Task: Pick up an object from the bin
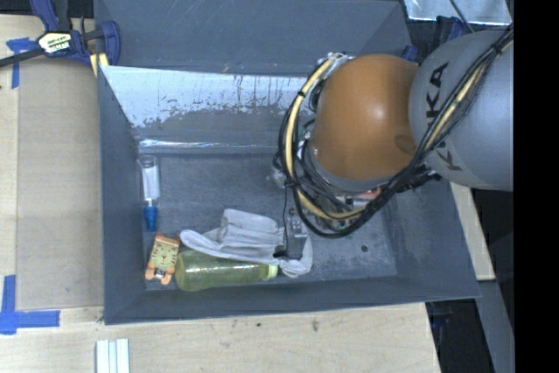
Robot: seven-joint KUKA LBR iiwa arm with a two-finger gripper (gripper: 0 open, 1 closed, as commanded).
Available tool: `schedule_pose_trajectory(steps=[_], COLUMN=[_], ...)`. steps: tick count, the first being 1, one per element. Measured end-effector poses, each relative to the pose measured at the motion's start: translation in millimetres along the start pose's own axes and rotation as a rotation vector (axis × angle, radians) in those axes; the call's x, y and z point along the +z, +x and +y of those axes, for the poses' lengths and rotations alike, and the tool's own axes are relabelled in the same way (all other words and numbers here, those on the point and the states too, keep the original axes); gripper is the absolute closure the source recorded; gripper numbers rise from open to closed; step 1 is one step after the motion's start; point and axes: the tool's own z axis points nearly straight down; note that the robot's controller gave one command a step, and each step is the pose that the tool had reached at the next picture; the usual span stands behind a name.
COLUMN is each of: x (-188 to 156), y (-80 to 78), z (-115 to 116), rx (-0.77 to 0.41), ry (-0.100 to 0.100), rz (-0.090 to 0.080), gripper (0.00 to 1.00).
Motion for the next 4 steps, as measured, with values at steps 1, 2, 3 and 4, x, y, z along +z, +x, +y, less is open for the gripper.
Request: schedule_pose_trajectory(steps=[1, 2, 3, 4], x=[74, 92, 82, 116], y=[-1.1, -2.9, 8.5, 2.1], z=[26, 33, 68, 73], rx=[-0.024, -0.008, -0.178, -0.146], ry=[-0.001, 0.002, 0.000, 0.001], rz=[-0.004, -0.005, -0.004, 0.005], gripper=[0.00, 0.00, 0.00, 0.00])
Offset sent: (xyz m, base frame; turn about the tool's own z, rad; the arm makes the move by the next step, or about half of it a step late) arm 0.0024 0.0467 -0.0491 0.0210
